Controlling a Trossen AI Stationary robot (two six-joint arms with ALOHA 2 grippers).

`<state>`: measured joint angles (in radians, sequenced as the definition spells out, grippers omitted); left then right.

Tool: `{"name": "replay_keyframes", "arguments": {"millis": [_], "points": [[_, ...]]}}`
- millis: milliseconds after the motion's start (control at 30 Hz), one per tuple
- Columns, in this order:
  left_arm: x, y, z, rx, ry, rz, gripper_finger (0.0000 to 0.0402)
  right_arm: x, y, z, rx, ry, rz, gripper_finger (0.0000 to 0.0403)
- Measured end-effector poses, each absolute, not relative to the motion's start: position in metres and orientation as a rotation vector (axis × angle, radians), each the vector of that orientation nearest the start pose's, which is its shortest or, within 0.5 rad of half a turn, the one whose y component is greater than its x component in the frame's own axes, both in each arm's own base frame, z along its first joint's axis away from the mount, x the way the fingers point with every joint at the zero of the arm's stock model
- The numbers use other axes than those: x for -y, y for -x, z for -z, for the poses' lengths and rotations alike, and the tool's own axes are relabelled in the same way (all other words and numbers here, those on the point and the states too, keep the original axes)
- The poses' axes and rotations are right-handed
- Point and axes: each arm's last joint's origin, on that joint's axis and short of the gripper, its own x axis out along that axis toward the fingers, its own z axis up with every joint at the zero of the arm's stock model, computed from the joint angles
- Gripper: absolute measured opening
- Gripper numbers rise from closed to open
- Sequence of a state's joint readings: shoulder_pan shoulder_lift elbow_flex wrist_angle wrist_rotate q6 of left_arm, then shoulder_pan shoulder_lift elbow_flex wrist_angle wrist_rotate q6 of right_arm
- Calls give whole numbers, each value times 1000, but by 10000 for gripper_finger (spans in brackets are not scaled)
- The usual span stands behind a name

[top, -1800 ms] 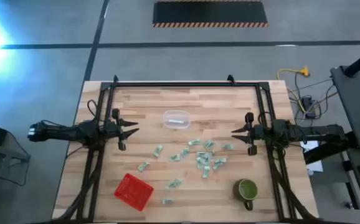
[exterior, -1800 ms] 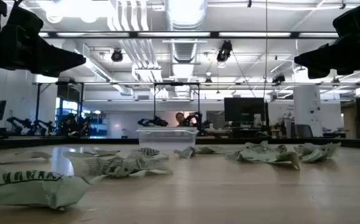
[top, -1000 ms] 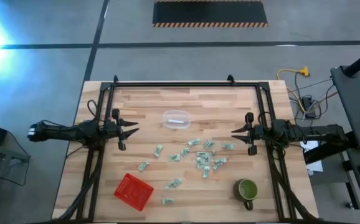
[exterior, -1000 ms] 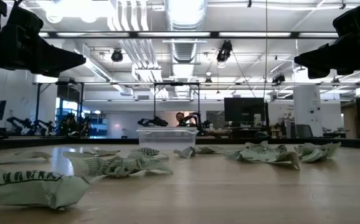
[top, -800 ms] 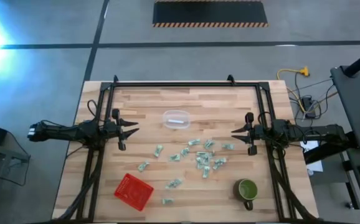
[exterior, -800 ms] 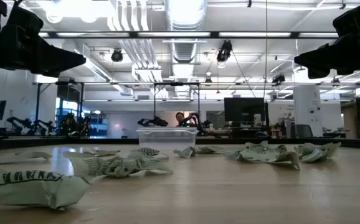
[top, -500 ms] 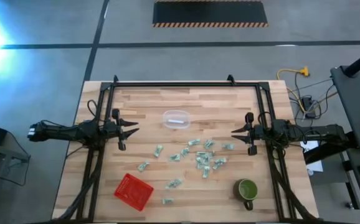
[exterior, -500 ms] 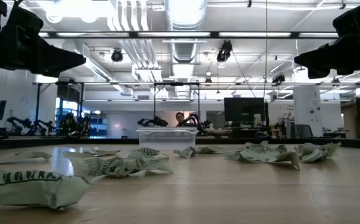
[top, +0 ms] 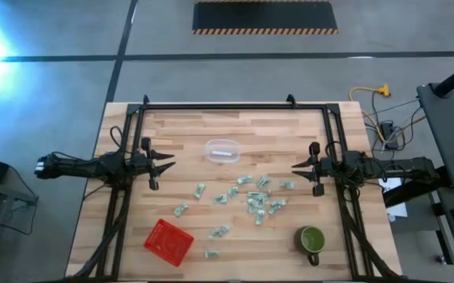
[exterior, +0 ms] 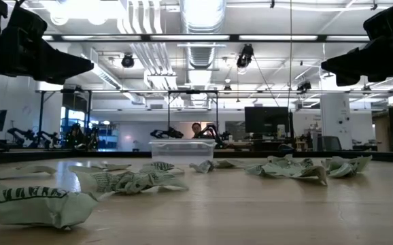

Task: Pick and place items into bin

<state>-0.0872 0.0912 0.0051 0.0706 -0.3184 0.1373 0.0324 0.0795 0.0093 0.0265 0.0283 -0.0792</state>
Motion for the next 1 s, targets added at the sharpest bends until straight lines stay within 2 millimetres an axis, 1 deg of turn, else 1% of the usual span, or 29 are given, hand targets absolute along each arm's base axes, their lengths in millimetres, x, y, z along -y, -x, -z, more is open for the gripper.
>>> {"name": "replay_keyframes", "arguments": {"millis": [267,333,433,633,733,833,1000], "points": [[0,-102,-165,-31,-140,-230,97,-2,-102,-163,-40,77,-6,68],[0,-102,-165,-31,-140,-230,97,-3,-102,-164,-30,18,-7,68],[0,-102,-165,-26,-139,-230,97,-3,-102,-164,-29,-125,-4,68],[0,-102,-168,2,-130,-232,97,-3,-102,-164,-29,-286,-2,68],[0,-102,-169,29,-16,-220,97,-3,-102,-164,-28,-335,-1,68],[0,-102,-170,53,121,-215,97,-3,-102,-164,-28,-337,-1,68],[0,-102,-173,88,157,-212,97,-3,-102,-164,-28,-336,-1,68]]}}
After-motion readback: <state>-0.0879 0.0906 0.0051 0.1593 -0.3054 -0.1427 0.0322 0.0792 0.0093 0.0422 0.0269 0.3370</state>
